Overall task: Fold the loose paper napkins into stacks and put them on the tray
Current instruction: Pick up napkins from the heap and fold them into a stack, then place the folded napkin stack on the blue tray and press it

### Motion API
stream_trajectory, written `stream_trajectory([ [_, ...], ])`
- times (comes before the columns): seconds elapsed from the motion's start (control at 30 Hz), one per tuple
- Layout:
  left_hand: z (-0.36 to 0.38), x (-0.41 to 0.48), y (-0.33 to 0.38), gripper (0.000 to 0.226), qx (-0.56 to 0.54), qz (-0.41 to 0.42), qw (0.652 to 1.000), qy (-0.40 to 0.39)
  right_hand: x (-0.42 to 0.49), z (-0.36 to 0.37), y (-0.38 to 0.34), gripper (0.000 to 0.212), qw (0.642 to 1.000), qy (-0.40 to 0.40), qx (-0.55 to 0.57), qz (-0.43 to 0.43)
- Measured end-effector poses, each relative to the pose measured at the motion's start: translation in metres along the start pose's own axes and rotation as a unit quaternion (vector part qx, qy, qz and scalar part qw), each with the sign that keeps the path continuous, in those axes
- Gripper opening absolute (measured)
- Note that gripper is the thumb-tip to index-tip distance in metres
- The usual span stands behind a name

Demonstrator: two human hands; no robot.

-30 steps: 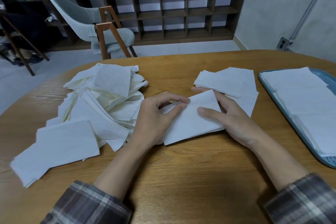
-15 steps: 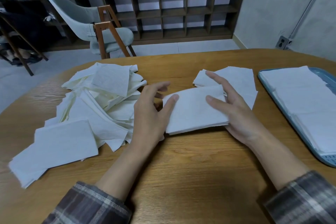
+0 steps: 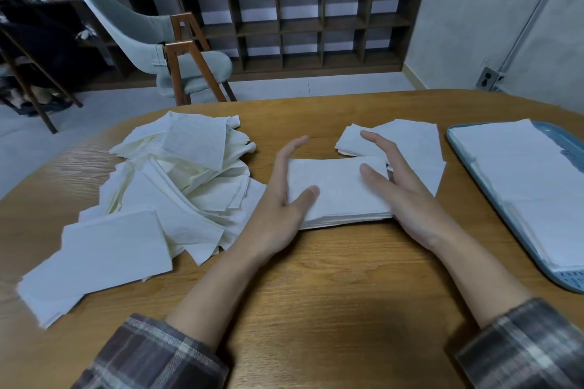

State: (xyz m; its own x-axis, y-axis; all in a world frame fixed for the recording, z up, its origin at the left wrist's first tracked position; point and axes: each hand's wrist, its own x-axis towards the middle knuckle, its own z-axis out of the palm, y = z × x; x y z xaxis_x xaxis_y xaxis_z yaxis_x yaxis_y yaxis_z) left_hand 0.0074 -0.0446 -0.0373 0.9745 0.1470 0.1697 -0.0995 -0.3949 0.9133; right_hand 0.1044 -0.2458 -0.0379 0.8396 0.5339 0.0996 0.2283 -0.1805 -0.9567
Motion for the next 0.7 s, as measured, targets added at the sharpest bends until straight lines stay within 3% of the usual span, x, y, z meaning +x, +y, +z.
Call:
stream_trajectory([
  [0.13,0.001,0.001,-0.002,0.042,-0.014,0.039,0.999,0.003,-0.005,-0.006,0.001,0.049,0.999,-0.044,0.003,-0.021],
  [0.27,0.005,0.005,-0.013,0.022,-0.006,0.047,0.999,0.006,-0.006,-0.007,0.009,0.042,0.998,-0.036,-0.044,-0.025],
  [0.43,0.008,0.004,-0.022,0.033,-0.007,0.036,0.999,0.02,-0.006,-0.002,0.017,0.044,0.997,-0.011,-0.07,-0.032],
  [0.7,0.018,0.006,-0.028,0.033,0.045,0.064,0.995,0.058,-0.008,0.008,0.026,0.043,0.993,0.032,-0.101,-0.042],
])
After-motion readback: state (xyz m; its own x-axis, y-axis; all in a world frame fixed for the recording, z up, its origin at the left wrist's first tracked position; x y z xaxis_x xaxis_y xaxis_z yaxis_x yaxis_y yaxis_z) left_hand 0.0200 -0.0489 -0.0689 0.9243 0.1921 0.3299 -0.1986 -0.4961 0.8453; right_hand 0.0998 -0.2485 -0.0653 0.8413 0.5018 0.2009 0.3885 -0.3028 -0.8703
